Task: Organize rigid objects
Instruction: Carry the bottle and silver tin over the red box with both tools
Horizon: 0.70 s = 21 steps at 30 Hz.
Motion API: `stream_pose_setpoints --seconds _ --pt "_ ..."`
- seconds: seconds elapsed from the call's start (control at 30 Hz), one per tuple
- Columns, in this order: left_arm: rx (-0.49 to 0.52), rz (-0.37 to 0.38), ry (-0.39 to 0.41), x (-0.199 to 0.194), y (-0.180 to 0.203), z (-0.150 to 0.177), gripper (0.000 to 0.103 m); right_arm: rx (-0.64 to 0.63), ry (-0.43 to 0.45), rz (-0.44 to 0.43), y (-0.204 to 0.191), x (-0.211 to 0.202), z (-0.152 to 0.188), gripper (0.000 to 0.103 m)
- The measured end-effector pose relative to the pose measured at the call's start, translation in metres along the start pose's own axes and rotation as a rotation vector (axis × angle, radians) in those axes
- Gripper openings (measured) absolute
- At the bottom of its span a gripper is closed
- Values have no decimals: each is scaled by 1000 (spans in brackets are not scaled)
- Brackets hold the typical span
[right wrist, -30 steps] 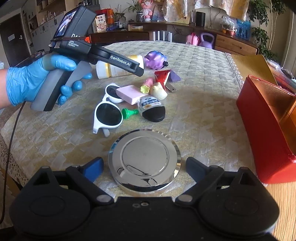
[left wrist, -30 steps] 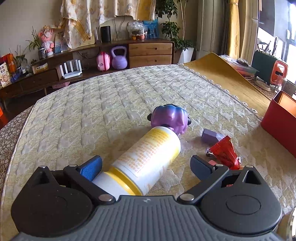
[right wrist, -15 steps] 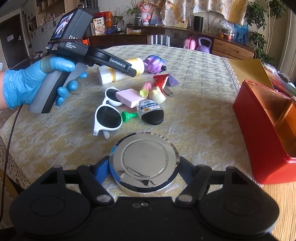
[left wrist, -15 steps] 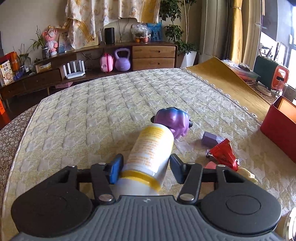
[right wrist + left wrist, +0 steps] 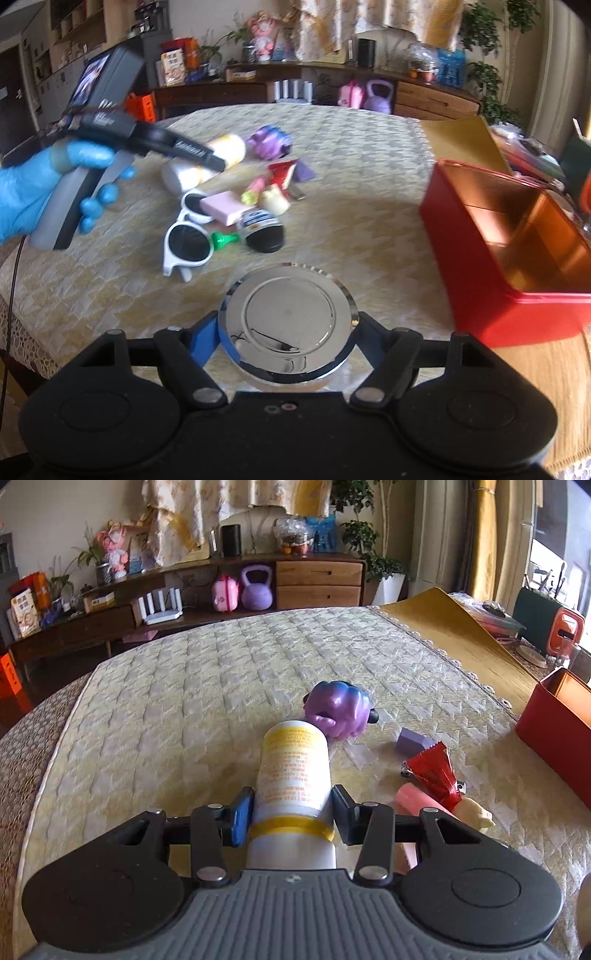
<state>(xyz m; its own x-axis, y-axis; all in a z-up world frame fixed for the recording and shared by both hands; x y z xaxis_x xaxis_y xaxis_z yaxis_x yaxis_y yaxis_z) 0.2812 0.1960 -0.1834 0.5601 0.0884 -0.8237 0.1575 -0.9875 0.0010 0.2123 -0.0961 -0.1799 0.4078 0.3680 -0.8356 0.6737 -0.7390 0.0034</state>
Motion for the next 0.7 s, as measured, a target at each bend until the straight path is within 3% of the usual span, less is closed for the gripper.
stream_pose_setpoints --seconds 0.43,0.7 --pt "-24 -11 40 -54 9 -4 44 112 99 48 62 -65 -12 76" --pt "21 19 72 -89 43 -15 44 146 169 111 105 -98 -27 76"
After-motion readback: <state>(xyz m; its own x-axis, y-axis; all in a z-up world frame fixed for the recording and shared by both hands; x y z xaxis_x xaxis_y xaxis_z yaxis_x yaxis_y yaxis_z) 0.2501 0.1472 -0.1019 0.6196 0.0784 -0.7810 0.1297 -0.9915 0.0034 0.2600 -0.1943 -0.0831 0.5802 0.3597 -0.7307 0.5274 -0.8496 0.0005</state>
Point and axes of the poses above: each gripper's, at about its wrist camera, not at the fingertips, and x roughly the way its jaws point, y to its right, z to its underside, the point moved 9 cm from there along x, roughly the way its jaws point, and after that the axes turned 13 degrees about -y, right-handed, at the moved point
